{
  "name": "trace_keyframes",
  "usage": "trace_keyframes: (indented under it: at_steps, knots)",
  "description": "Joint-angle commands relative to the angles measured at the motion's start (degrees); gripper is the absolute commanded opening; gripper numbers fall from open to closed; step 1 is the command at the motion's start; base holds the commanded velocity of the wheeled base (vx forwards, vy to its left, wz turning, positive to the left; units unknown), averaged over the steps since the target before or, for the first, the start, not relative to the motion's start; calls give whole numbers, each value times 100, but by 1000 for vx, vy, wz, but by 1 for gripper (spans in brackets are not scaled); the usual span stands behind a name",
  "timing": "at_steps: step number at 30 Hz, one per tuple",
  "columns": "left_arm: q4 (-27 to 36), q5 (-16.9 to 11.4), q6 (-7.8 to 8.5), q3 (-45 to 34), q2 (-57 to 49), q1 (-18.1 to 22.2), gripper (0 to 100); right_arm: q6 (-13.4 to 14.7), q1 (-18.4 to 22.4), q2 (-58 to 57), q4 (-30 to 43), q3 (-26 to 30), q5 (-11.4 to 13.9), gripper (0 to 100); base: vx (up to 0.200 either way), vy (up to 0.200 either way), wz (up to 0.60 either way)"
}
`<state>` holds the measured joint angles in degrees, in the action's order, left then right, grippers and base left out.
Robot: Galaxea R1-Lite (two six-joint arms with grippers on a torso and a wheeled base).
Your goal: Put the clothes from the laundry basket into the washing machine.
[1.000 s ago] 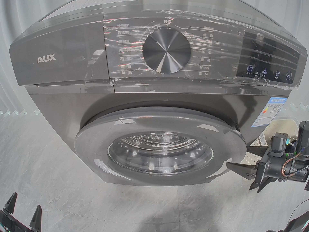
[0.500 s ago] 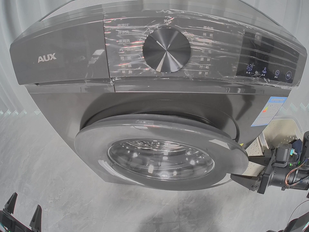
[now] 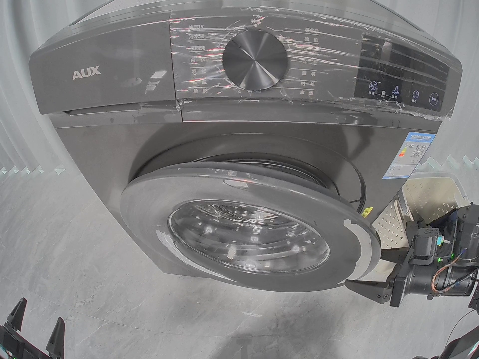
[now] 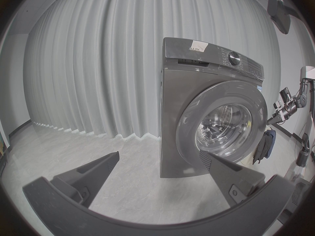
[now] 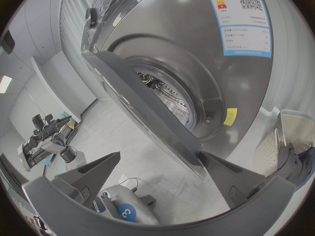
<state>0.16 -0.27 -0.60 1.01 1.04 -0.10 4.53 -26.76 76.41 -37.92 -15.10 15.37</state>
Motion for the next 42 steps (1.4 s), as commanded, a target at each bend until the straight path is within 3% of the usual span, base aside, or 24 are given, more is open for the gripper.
trace_keyframes:
  at_steps: [1, 7, 13, 17, 22, 26, 31, 42]
  knots:
    - [2, 0, -2, -92, -86, 1, 100, -14, -163, -302, 31, 254, -8, 100, 0, 0, 0]
    - [2, 0, -11, -92, -77, 1, 100, -14, -102, -267, -4, 104, -17, 100, 0, 0, 0]
    - [2, 0, -11, -92, -77, 1, 100, 4, -102, 172, -31, -80, -8, 100, -200, 0, 0]
    - [2, 0, -11, -92, -86, 1, 100, -5, -181, 234, -83, -19, 1, 100, 0, 0, 0]
    - [2, 0, -2, -92, -86, 1, 100, -14, -559, -30, -110, 227, -17, 100, 0, 0, 0]
    - [2, 0, -2, -92, -86, 1, 100, -14, -515, -82, -119, 192, -34, 100, 0, 0, 0]
    - [2, 0, -11, -92, -86, 1, 100, -14, -400, 120, -136, -89, -412, 100, -120, 0, 0]
    - [2, 0, -2, -92, -86, 1, 100, 12, -822, 339, -127, -10, -430, 100, -55, 0, 0]
